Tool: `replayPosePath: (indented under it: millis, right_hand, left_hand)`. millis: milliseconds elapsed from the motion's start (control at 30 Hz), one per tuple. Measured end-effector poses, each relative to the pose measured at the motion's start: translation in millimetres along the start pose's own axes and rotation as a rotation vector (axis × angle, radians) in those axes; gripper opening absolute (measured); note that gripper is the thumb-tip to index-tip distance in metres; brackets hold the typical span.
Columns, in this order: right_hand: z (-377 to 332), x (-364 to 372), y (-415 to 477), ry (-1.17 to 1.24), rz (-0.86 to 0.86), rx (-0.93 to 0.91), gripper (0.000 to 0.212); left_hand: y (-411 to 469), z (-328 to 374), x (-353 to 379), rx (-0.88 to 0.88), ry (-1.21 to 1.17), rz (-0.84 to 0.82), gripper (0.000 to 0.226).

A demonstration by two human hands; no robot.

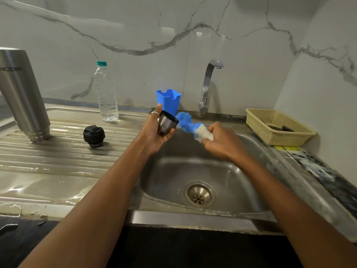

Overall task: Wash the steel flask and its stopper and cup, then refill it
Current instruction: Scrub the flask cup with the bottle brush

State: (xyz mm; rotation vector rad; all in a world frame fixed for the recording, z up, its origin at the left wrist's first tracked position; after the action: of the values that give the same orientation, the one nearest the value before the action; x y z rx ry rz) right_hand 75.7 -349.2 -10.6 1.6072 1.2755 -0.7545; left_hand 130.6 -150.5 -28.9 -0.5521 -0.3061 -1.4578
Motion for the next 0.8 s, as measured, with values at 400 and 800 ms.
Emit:
replayPosePath:
  millis: [400,800]
  right_hand:
    - [-59.7,-53.3,0.5,-0.466,0.255,-0.215,0.037]
    - [-159.6,-94.8,102.6,-0.787,0.394,-0.319,0.010]
  left_hand:
    - [-4.0,-5.6,14.0,-0.004,-0.022,0.056,0.038]
    - [-3.1,-4.6,13.0,-0.054,-0.201,0.018,0.060]
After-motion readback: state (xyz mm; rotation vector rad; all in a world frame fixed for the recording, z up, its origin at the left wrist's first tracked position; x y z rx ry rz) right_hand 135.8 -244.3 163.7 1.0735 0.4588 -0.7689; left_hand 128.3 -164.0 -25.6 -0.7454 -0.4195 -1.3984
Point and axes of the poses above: each hand's wrist, its own y-axis towards the middle knuckle, its own x-axis out of the palm, z = x × y, the point moved 1 cm from there along y, towards the middle knuckle, and after that the axes turned 4 degrees about z, right-handed, at the moved point
